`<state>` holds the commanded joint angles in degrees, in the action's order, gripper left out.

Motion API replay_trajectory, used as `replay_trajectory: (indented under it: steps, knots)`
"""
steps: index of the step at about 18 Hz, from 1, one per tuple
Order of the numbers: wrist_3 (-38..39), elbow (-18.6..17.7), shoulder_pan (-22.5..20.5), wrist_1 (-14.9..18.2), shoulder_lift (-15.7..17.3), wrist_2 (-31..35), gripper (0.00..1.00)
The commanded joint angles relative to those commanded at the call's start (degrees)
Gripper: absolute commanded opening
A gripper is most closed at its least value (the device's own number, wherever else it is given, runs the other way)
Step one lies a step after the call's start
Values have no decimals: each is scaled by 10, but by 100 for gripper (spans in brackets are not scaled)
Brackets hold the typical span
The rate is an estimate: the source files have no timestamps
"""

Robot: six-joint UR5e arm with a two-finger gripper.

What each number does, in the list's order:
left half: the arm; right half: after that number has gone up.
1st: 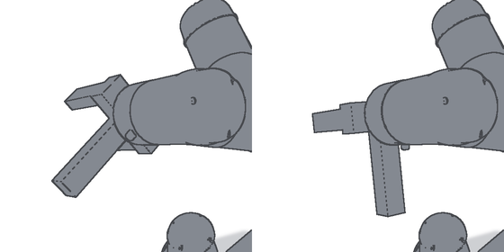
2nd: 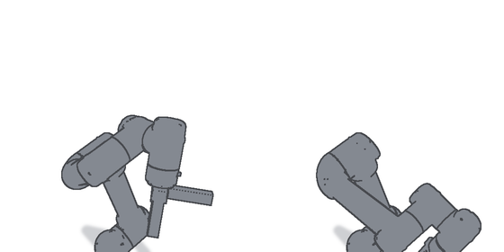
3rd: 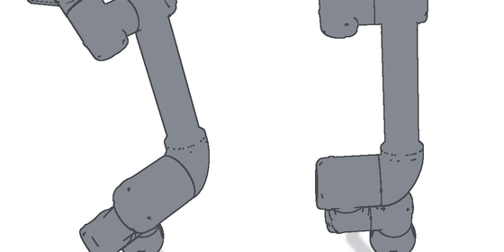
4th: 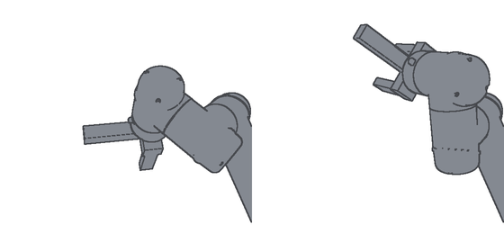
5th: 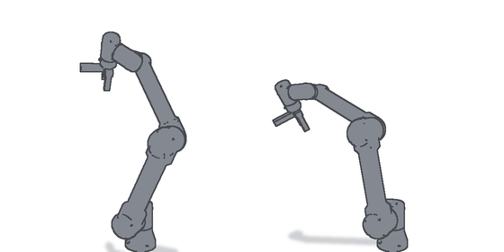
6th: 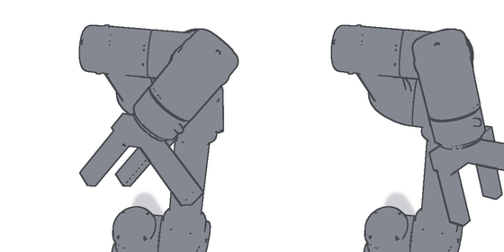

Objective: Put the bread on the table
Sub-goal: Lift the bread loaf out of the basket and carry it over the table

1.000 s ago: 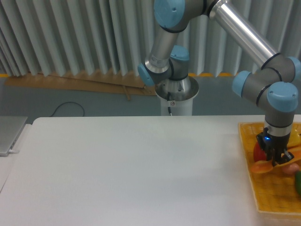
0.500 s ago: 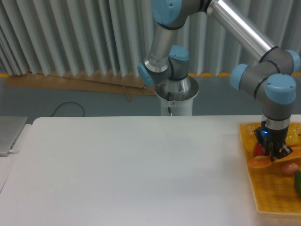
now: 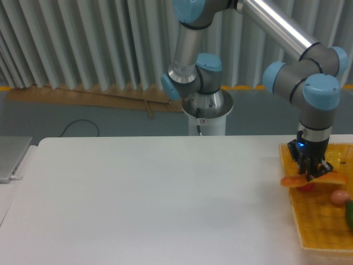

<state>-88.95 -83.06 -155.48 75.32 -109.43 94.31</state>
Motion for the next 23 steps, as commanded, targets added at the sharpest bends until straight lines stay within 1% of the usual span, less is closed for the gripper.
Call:
replay_trajectory:
  steps: [2,5,9,14,17,20,23]
  knots:
    - [9,0,3,8,4,0,32]
    - [36,0,18,17,11,0,32]
    - [61,0,40,46,32,-3,32]
    - [85,0,61,73,47,-18,32]
    - [98,0,75,76,48,-29,32]
    - [120,-1,97,80,54,-39,32]
    - [137,-1,122,93,61,-40,32]
